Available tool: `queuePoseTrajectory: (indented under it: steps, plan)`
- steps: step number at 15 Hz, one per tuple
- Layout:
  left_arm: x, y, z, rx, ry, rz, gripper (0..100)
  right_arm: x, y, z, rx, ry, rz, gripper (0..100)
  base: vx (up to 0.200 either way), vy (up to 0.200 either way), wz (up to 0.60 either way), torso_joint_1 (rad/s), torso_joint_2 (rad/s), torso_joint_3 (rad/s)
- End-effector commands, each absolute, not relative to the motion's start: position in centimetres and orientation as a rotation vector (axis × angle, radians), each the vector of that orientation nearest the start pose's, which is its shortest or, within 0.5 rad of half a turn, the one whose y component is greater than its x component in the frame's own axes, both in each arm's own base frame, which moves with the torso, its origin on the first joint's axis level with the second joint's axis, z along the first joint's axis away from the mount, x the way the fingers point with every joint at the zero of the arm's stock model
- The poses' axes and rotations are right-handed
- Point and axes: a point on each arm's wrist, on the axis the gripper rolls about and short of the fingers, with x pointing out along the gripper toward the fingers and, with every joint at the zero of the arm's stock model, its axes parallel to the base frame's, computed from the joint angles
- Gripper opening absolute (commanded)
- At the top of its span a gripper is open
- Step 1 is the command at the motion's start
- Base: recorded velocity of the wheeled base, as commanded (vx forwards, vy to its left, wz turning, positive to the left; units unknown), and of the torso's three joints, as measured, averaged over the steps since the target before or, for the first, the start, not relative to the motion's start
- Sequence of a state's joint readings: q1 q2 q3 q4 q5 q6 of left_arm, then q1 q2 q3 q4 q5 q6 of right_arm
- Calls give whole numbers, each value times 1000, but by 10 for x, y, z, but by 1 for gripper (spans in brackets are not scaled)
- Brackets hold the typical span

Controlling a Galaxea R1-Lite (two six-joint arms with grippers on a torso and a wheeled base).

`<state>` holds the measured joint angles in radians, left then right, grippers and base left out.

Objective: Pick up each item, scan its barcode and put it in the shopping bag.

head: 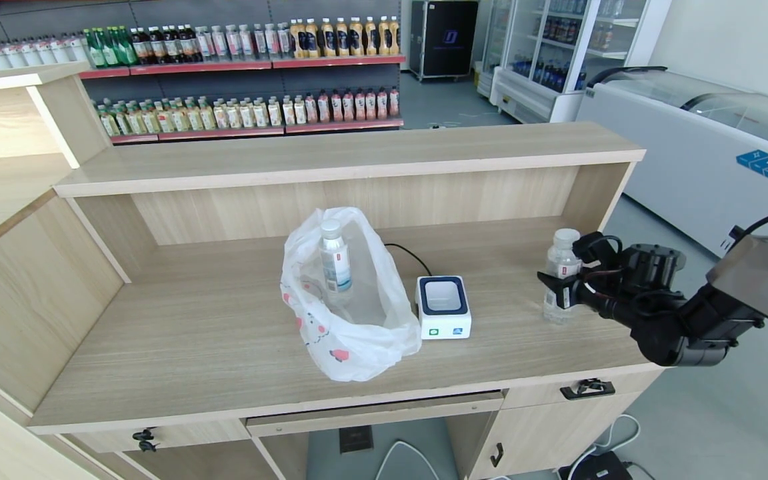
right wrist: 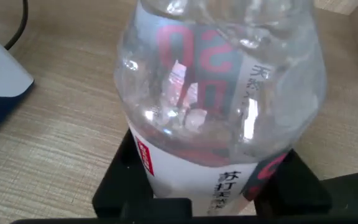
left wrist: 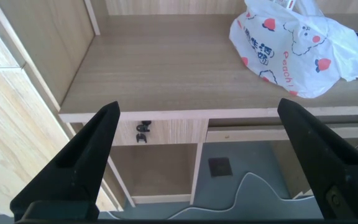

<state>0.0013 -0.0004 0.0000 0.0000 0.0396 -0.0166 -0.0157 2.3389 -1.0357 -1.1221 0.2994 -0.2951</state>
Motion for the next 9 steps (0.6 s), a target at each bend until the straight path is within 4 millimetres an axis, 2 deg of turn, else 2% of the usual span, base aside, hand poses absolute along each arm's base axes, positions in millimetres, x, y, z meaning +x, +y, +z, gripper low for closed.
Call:
queuePoseTrajectory:
  steps: [1,8,9]
  plan:
    - [-23,1,75,-17,0,41,100,428,0,50,-264,130,306,0,0,0,0,0,0,0]
    - [-23,1,75,-17,0,41,100,427,-2,61,-231,117,286,0,0,0,0,0,0,0]
    - [-23,1,75,-17,0,41,100,424,-1,72,-190,103,282,0,0,0,0,0,0,0]
